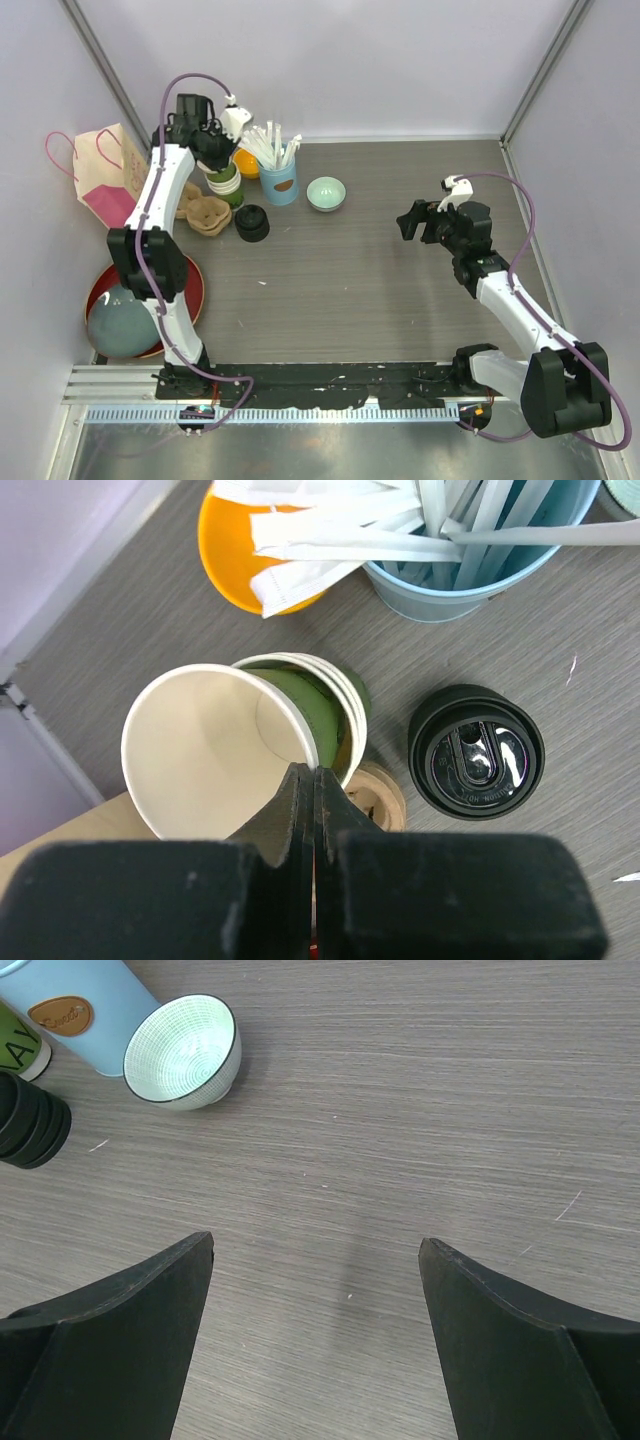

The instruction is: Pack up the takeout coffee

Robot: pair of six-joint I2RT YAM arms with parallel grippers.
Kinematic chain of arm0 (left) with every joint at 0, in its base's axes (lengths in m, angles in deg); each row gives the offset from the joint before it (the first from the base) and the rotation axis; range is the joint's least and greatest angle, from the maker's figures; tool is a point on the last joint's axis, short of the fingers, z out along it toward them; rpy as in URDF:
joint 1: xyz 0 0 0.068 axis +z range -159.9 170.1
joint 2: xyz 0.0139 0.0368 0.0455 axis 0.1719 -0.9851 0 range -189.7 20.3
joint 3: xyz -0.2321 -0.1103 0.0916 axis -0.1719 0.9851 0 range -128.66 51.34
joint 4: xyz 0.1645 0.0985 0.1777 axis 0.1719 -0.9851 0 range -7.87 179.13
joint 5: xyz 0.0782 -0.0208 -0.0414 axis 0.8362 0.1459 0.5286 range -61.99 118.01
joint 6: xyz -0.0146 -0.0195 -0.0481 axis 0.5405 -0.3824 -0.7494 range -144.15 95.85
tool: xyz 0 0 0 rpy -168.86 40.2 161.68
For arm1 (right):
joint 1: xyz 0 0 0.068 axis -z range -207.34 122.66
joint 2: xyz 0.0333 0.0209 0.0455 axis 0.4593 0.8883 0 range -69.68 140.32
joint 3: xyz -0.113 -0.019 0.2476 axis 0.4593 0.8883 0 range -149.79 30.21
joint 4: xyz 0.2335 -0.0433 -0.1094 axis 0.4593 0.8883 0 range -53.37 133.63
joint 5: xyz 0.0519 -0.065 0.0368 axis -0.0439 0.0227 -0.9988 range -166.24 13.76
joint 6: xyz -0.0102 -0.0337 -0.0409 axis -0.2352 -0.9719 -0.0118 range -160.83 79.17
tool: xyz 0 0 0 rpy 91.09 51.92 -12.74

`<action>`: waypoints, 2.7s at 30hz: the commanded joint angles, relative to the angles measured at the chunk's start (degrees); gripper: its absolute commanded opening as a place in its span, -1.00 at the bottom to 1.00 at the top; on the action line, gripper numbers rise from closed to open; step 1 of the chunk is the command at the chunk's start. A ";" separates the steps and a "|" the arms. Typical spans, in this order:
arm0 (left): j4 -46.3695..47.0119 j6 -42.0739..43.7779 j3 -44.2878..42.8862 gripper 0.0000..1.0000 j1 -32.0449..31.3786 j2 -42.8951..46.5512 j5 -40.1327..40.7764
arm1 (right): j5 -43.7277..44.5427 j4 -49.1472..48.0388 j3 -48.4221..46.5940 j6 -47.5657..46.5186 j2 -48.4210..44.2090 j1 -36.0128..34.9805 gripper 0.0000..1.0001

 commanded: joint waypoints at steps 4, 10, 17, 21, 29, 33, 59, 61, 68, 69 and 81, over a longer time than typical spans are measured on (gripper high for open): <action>1.37 1.41 -0.63 -1.00 -0.08 6.95 1.76 | -1.10 -0.69 -2.48 -0.64 -1.97 -0.50 0.78; 1.11 2.29 -0.80 -1.00 -1.30 11.87 5.89 | -1.19 -0.07 -3.10 0.24 -3.28 -0.59 0.78; -7.66 4.58 -5.00 -1.00 -9.12 19.96 9.41 | 2.49 6.24 -7.75 3.66 -3.55 -0.59 0.78; -16.90 5.02 -7.04 -1.00 -18.06 22.68 8.62 | 5.13 11.43 -11.96 5.69 -3.29 -0.59 0.78; -22.63 3.44 -2.49 -1.00 -31.97 24.19 1.16 | 8.65 15.57 -14.96 7.98 -4.43 -0.59 0.78; -13.70 1.25 5.25 -1.00 -37.68 22.43 2.02 | 10.50 15.83 -14.35 8.59 -5.48 -0.50 0.78; 16.75 -4.83 20.91 -0.99 -42.70 3.53 -0.08 | 20.43 15.57 -9.86 7.45 -9.00 -0.50 0.79; 15.70 -4.57 20.82 -0.69 -42.79 3.44 -0.87 | 20.08 15.57 -9.86 7.45 -9.17 -0.59 0.79; 5.07 -5.79 12.92 0.14 -42.79 5.72 -3.33 | 17.71 16.36 -10.65 8.07 -9.79 -0.59 0.79; 4.19 -6.14 10.74 0.18 -42.79 6.51 -3.51 | 17.45 16.54 -10.74 8.07 -9.97 -0.50 0.79; -7.77 -8.97 2.79 0.40 -22.42 19.78 -9.66 | 13.41 18.03 -11.01 5.96 -9.44 -0.59 0.79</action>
